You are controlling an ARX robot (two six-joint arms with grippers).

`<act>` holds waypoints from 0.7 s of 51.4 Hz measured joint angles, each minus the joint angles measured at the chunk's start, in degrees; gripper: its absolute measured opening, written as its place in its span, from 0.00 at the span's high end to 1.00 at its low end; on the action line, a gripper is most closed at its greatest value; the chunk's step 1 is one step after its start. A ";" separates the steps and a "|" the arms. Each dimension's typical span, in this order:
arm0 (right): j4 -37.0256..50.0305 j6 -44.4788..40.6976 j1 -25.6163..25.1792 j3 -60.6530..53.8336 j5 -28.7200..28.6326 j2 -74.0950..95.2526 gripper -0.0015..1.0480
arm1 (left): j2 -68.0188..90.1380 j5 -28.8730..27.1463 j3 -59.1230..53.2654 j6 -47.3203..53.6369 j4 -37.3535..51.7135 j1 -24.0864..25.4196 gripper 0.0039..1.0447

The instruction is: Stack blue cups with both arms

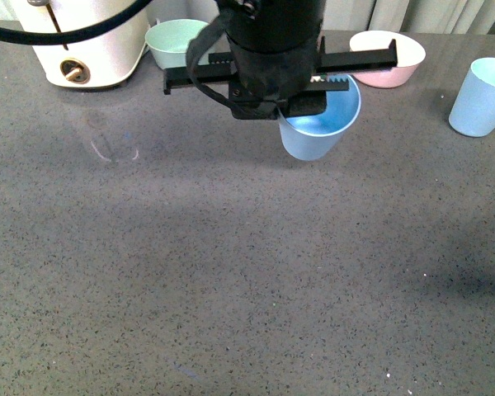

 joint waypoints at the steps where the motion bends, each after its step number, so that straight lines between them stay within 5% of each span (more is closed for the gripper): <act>1: 0.00 0.00 0.00 0.00 0.00 0.00 0.09 | 0.15 -0.20 0.02 0.02 0.00 -0.37 0.98; 36: 0.00 0.00 0.00 0.00 0.02 0.00 0.09 | 9.75 -1.79 10.08 -0.79 -4.98 -3.85 0.98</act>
